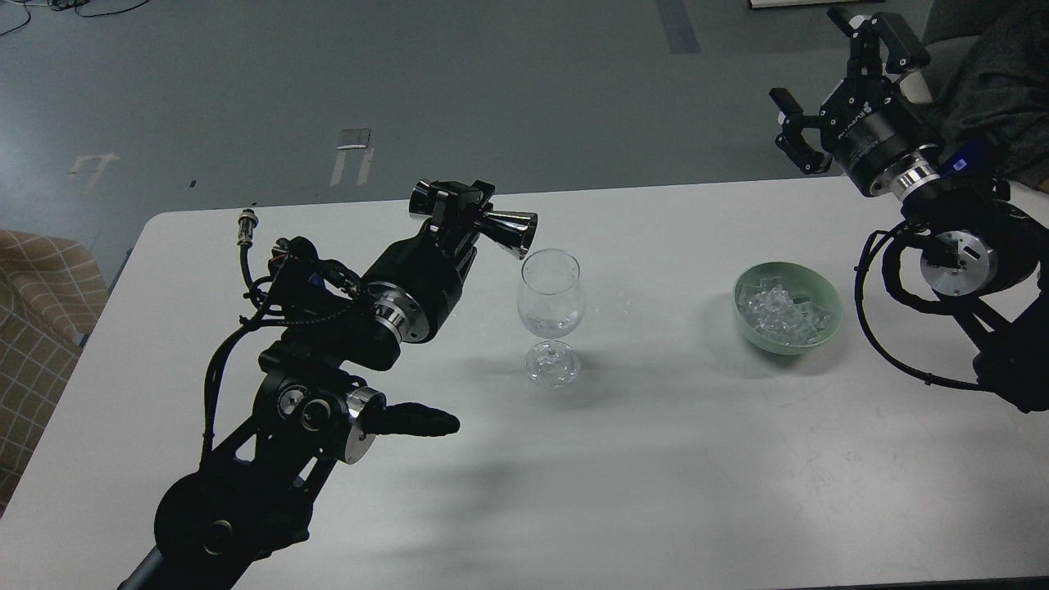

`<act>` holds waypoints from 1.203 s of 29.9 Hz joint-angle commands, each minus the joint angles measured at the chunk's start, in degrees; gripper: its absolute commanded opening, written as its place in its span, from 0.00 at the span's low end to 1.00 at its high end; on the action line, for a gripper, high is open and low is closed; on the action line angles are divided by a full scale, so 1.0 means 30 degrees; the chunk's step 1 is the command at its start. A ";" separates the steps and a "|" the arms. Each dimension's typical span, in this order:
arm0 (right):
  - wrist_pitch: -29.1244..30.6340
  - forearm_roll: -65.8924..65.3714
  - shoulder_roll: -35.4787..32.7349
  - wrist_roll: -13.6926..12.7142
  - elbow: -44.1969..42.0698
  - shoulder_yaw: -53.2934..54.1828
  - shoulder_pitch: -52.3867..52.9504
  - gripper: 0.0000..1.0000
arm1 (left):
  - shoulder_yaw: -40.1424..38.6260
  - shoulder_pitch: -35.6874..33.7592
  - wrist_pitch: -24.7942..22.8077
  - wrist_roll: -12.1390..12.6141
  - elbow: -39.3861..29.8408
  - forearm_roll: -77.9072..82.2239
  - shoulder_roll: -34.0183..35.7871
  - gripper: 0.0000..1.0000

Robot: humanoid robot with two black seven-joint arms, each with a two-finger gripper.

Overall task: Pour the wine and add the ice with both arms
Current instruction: 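Turn the jigger upright and carry it back to its spot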

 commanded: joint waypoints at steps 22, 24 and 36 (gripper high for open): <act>0.0029 0.0000 0.0360 -0.0148 -0.0088 -0.0089 0.0030 1.00 | -1.4371 0.5608 -0.1709 -0.0001 0.2428 -2.1587 -0.2035 0.08; 0.0029 -0.0029 0.0360 -0.0177 -0.0088 -0.0089 0.0030 1.00 | -1.4461 0.5846 -0.2740 -0.0001 0.2899 -2.1734 -0.2127 0.08; 0.0029 -0.0117 0.0330 -0.0177 -0.0117 -0.0148 0.0001 1.00 | -1.4519 0.5089 -0.9565 -0.0001 1.2004 -2.1793 -0.2127 0.17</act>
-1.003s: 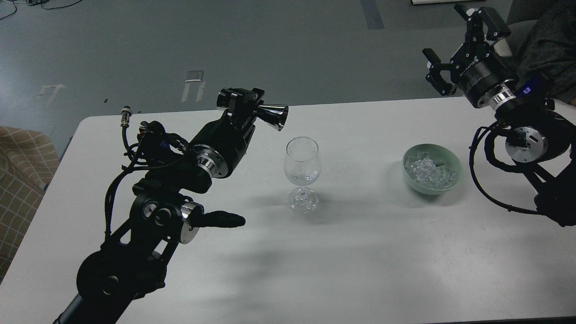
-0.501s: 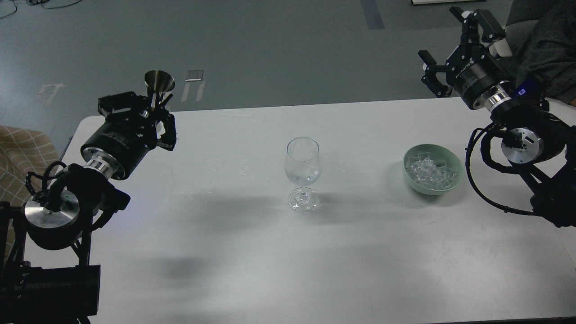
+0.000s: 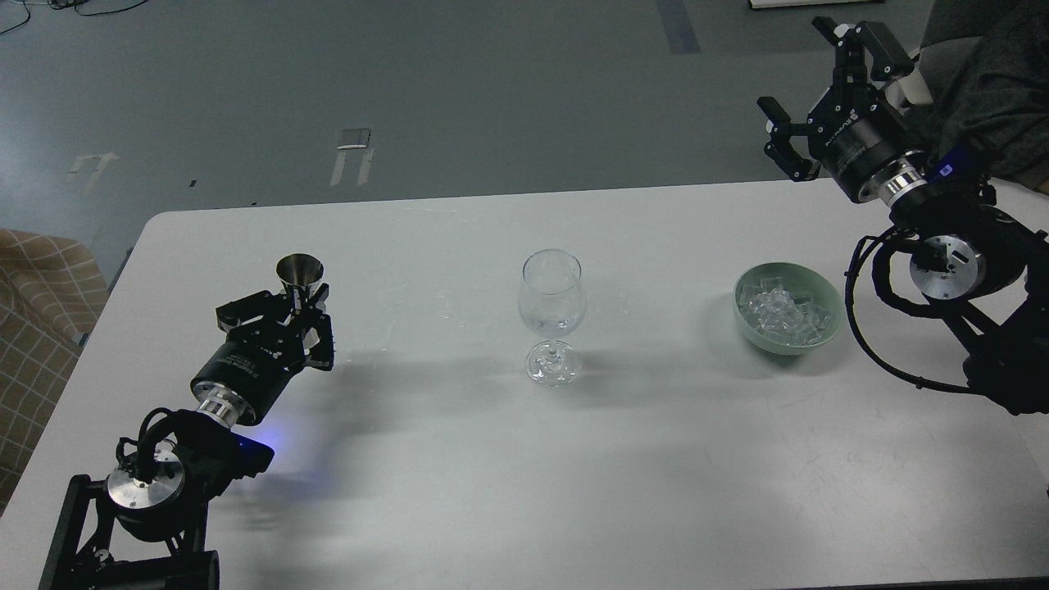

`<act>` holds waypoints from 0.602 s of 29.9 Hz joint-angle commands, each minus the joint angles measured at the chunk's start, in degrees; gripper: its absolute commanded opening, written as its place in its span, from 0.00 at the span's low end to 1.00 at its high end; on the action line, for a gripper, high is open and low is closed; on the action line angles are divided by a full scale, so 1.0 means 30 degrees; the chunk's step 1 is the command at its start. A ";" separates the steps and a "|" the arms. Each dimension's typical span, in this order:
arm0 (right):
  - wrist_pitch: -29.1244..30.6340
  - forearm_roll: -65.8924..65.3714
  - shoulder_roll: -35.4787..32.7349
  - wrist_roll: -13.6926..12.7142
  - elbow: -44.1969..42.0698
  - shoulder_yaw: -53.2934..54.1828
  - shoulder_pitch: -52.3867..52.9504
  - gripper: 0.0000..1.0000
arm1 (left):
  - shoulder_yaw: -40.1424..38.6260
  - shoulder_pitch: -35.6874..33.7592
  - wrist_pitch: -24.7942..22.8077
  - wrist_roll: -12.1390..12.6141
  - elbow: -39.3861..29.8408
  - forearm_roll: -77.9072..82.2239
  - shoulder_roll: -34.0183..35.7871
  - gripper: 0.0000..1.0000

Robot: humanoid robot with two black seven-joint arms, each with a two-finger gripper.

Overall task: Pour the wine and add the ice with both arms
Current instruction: 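Turn the jigger upright and carry it back to its spot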

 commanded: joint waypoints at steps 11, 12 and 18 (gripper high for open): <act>-0.0028 -0.0151 0.0030 0.0002 -0.0055 -0.0057 0.0016 1.00 | -0.0016 -0.1176 -0.2047 0.0002 0.3325 -0.0226 -0.0001 0.23; 0.0001 -0.0181 0.0030 0.0002 -0.0055 -0.0057 0.0016 1.00 | -0.0016 -0.1176 -0.2047 0.0002 0.3325 -0.0226 -0.0001 0.25; 0.0001 -0.0240 0.0030 0.0002 -0.0055 -0.0057 0.0016 1.00 | -0.0016 -0.1205 -0.1989 0.0002 0.3325 -0.0226 -0.0001 0.45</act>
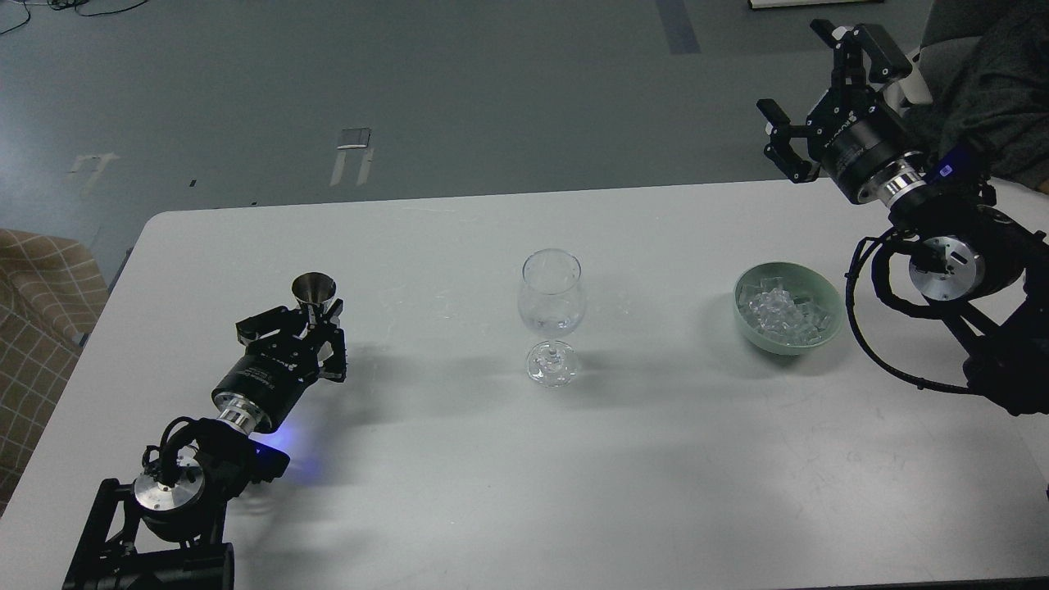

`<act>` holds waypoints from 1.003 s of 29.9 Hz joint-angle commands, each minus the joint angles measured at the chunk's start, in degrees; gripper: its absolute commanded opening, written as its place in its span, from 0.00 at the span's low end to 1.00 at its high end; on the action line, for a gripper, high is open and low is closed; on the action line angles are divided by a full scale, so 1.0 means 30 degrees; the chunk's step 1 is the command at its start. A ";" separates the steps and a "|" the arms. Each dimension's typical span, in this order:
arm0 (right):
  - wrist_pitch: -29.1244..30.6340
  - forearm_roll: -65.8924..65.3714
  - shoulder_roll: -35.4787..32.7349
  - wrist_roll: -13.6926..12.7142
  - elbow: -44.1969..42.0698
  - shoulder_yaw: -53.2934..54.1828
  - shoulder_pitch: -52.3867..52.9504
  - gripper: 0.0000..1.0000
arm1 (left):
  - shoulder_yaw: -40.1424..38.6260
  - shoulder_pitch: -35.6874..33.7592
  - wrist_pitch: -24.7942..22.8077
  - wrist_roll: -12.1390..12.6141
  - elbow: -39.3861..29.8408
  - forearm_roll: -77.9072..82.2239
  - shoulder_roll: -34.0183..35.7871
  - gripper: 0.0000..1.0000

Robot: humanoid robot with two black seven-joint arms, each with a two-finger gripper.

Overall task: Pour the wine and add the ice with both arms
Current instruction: 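Turn the jigger upright and carry it back to its spot, then lower the jigger onto the table and open the left gripper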

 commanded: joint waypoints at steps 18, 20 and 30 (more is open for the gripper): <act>0.0019 -0.0008 0.0000 0.0002 -0.0028 0.0030 0.0008 1.00 | 0.0171 -0.0172 0.0087 0.0001 0.0001 0.0220 0.0001 0.49; -0.0010 -0.0008 0.0030 0.0002 -0.0029 0.0030 0.0008 1.00 | 0.0171 -0.0172 0.0087 0.0001 0.0001 0.0191 0.0001 0.52; 0.0019 -0.0008 0.0030 0.0002 0.0000 0.0030 0.0008 1.00 | 0.0142 -0.0172 0.0058 0.0001 0.0001 0.0044 0.0030 0.82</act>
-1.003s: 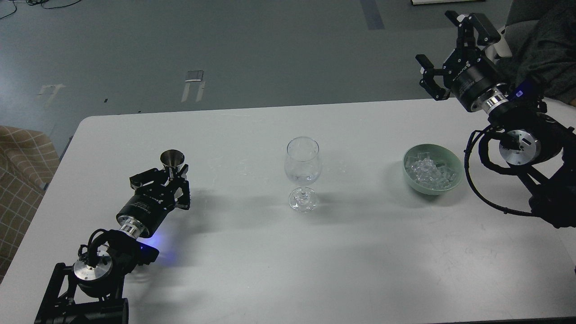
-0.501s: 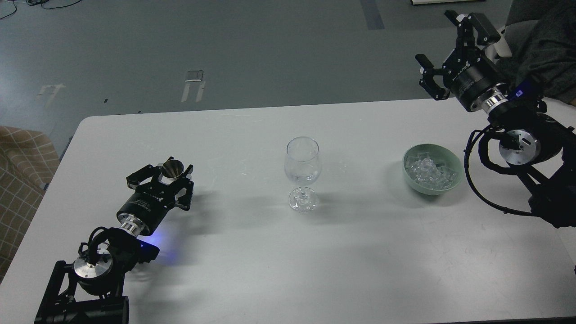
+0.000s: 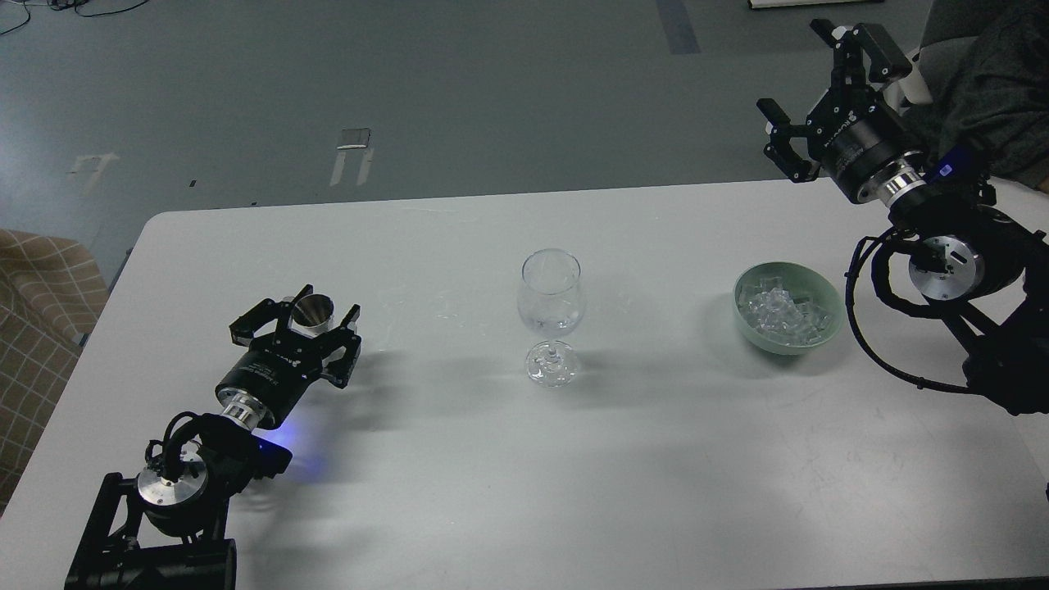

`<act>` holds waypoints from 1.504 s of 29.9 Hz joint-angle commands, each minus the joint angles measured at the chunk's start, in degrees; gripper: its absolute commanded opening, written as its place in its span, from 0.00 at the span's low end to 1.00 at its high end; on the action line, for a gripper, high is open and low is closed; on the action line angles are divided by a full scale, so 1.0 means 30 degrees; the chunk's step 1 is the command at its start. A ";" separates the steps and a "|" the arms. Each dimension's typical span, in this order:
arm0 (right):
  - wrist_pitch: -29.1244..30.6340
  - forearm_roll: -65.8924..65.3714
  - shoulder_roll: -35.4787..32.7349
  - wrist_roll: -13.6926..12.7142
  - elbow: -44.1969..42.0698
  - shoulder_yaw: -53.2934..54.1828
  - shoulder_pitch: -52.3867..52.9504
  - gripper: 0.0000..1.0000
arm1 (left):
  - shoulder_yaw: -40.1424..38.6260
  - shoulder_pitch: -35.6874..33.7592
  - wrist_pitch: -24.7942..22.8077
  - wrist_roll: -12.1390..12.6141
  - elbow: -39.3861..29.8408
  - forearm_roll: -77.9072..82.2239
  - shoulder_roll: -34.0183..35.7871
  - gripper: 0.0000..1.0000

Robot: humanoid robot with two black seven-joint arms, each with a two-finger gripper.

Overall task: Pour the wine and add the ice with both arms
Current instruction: 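Lower the jigger onto the table and open the left gripper, then withdraw the left gripper away from the jigger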

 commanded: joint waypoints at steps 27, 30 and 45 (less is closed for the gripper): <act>-0.0013 0.0001 -0.0027 0.0001 0.0030 0.0000 -0.0001 1.00 | -0.0376 0.2512 -0.1230 0.0001 -0.0996 -0.0609 0.1319 0.97; 0.0017 0.0001 -0.0027 0.0001 0.0088 0.0028 -0.0030 1.00 | -0.0376 0.3068 -0.1406 0.0001 -0.1522 -0.0638 0.1319 0.97; 0.0046 -0.6468 -0.4448 0.0089 0.2196 -0.1523 -0.0411 1.00 | -0.0932 0.4213 -0.4207 0.0001 -0.1319 -0.0493 0.6939 0.97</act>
